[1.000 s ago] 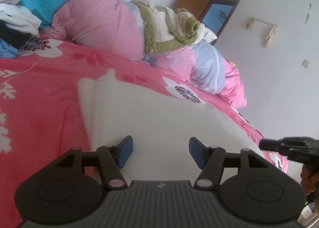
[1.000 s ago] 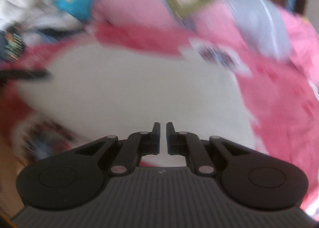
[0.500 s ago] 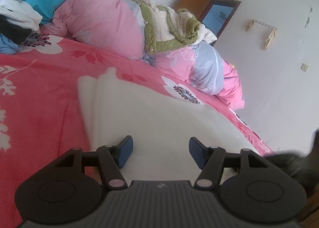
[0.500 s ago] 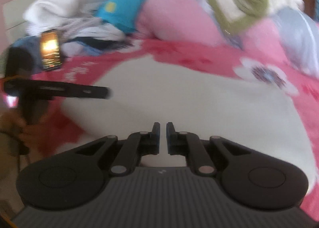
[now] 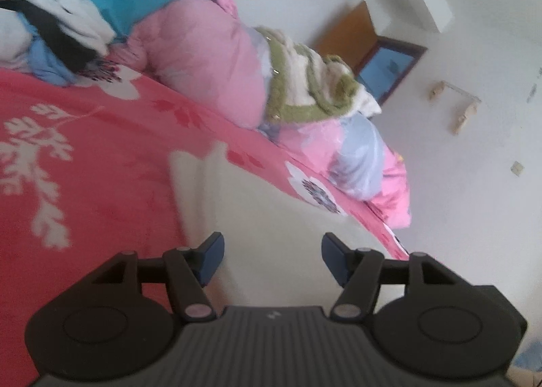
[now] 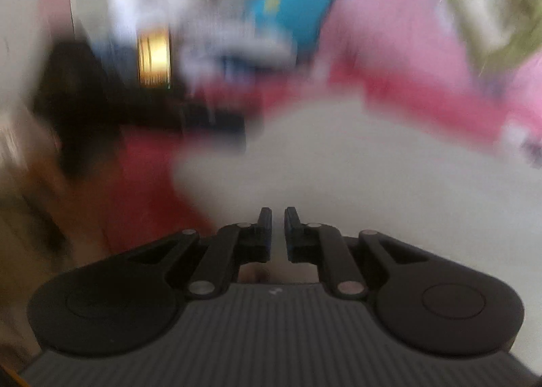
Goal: Fold clothes
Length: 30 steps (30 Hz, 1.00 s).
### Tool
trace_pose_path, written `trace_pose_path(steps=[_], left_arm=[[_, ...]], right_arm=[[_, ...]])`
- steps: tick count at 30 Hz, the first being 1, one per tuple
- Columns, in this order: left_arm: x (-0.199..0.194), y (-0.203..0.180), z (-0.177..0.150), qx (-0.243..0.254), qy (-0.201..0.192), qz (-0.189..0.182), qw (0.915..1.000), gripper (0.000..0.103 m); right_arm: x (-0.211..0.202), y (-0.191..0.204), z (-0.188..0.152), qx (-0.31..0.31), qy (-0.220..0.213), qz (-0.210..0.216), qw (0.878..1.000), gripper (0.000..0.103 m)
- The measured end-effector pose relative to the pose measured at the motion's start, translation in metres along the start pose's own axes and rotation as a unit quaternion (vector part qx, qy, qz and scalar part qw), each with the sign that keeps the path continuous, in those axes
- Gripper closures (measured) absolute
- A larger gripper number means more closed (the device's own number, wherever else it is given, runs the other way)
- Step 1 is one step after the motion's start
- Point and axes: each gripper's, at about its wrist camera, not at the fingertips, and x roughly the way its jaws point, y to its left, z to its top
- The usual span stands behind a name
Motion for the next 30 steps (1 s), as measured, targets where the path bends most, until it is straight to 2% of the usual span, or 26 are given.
trace_pose_path(steps=[1,3,7,9,11,13,14,18,21,24,27,30], left_arm=[[-0.002,0.004,0.001,-0.008,-0.002,0.004,1.0000,0.039],[-0.005,0.012,0.003,-0.025,-0.007,0.013,0.9996,0.039],[-0.011,0.027,0.006,-0.057,-0.017,0.031,0.9977,0.039],[-0.013,0.028,0.007,-0.057,-0.020,0.037,0.9975,0.039],[-0.014,0.028,0.008,-0.057,-0.023,0.040,0.9973,0.039],[-0.015,0.029,0.008,-0.058,-0.025,0.041,0.9972,0.039],[-0.015,0.029,0.008,-0.058,-0.026,0.042,0.9971,0.039],[-0.016,0.029,0.008,-0.060,-0.028,0.046,0.9968,0.039],[-0.015,0.030,0.008,-0.059,-0.029,0.053,0.9964,0.039],[-0.014,0.031,0.007,-0.058,-0.029,0.064,0.9958,0.038],[-0.013,0.031,0.007,-0.055,-0.030,0.071,0.9955,0.038],[-0.013,0.030,0.006,-0.049,-0.033,0.071,0.9957,0.038]], right_arm=[[0.003,0.001,-0.002,-0.003,-0.004,-0.002,1.000,0.096],[-0.003,0.004,0.016,0.002,0.004,-0.004,1.000,0.096],[-0.020,0.017,0.040,-0.004,-0.064,0.041,0.997,0.096],[-0.001,0.027,0.041,-0.008,-0.056,0.055,0.997,0.096],[0.034,0.033,0.028,-0.007,-0.008,0.057,0.998,0.096],[0.037,0.033,0.025,-0.015,-0.018,0.058,0.998,0.096],[0.034,0.031,0.034,-0.005,-0.008,0.060,0.998,0.096],[0.014,0.031,0.053,-0.004,-0.043,0.078,0.996,0.096],[0.032,0.038,0.042,-0.006,-0.028,0.092,0.995,0.096],[0.040,0.039,0.029,-0.018,-0.051,0.099,0.994,0.097],[0.027,0.032,0.041,0.008,-0.051,0.099,0.994,0.097],[0.006,0.038,0.035,0.009,-0.088,0.114,0.990,0.096]])
